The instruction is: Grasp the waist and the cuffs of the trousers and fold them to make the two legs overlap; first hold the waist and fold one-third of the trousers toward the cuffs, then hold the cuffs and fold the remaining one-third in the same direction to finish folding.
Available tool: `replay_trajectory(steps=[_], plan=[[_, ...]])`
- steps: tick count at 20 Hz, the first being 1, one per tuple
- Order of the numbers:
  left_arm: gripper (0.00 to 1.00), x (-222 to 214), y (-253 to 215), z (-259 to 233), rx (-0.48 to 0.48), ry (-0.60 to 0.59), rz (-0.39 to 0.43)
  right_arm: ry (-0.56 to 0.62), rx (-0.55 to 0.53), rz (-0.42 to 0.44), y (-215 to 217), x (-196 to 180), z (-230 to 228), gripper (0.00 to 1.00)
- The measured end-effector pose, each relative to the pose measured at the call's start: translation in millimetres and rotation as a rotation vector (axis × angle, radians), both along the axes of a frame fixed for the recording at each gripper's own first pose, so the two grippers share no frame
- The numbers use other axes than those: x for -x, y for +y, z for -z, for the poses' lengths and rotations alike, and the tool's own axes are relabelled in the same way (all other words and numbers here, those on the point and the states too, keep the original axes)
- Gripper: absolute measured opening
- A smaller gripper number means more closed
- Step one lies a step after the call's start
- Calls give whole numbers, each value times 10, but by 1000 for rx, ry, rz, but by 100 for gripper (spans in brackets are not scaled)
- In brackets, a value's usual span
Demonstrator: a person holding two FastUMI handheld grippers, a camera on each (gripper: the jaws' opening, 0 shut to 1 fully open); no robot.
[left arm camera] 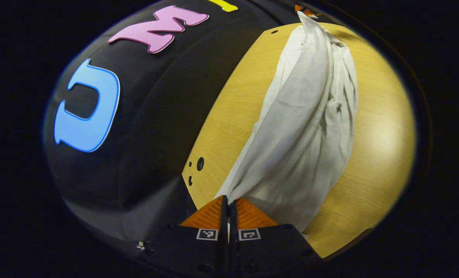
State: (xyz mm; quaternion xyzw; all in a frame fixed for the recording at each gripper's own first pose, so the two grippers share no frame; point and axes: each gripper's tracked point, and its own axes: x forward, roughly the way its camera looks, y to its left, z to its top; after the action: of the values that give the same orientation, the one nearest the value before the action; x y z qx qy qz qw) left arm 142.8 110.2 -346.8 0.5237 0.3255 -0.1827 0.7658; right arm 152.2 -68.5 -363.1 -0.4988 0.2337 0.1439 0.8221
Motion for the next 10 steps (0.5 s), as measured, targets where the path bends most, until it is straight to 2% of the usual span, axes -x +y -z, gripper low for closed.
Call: replay_trajectory(steps=[5, 10], plan=[[5, -222, 4, 355, 11, 71, -89, 38, -10, 62, -5, -319, 346, 6], [5, -340, 14, 634, -17, 116, -146, 85, -11, 112, 36, -544, 747, 6]])
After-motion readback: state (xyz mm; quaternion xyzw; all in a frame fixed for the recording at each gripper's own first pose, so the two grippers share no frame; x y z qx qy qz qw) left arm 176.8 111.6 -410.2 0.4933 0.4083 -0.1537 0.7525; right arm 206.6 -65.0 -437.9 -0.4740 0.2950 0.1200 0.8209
